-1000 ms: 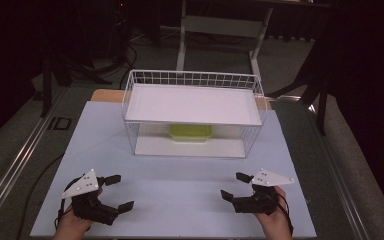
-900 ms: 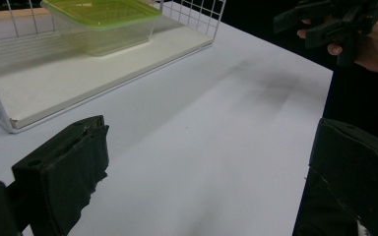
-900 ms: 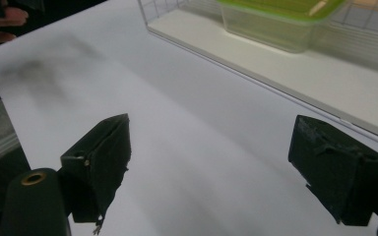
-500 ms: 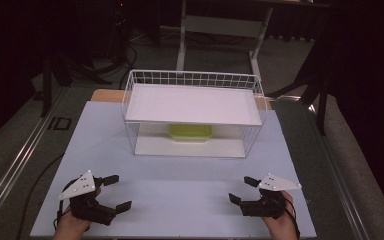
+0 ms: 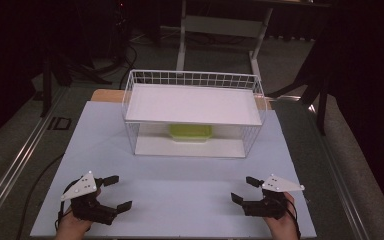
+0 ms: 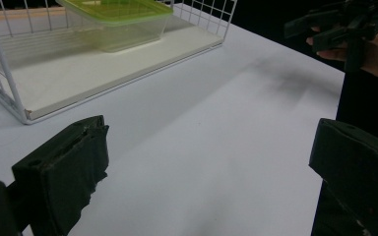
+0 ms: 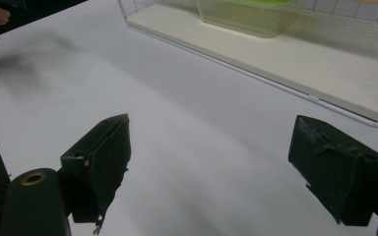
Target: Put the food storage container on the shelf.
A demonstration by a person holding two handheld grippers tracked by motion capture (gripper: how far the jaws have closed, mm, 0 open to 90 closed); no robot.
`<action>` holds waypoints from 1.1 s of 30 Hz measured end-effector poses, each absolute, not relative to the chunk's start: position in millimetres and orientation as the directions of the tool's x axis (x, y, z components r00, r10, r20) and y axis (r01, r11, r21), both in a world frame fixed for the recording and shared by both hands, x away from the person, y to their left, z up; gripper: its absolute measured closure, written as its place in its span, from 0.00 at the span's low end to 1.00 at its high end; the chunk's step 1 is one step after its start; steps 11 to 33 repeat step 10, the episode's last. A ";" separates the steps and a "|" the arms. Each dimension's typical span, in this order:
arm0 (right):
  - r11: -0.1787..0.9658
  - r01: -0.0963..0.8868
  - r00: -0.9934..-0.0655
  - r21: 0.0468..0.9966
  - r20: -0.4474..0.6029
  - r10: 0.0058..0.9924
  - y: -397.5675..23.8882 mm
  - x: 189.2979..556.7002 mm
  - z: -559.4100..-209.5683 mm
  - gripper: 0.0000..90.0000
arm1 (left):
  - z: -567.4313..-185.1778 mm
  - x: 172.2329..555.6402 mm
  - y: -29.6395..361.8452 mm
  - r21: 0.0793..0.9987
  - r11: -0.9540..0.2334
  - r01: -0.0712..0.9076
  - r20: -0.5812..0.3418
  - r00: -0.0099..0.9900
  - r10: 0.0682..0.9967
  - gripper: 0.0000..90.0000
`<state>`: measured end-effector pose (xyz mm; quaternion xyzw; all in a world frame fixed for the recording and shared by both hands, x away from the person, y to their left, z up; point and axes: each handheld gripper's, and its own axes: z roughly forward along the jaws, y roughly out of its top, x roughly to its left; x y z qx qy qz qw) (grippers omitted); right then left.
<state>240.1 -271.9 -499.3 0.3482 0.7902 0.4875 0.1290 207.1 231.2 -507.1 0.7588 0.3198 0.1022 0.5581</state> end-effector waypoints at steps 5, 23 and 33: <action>0.278 0.436 -0.718 0.856 0.145 0.681 -272.7 241.6 -501.4 0.18 | -508.0 207.5 232.9 0.911 -0.165 0.378 -0.211 0.772 0.599 0.03; 0.272 0.431 -0.719 0.861 0.146 0.679 -273.4 241.4 -500.2 0.18 | -508.3 207.6 232.7 0.911 -0.164 0.379 -0.214 0.772 0.599 0.03; 0.272 0.431 -0.719 0.861 0.146 0.679 -273.4 241.4 -500.2 0.18 | -508.3 207.6 232.7 0.911 -0.164 0.379 -0.214 0.772 0.599 0.03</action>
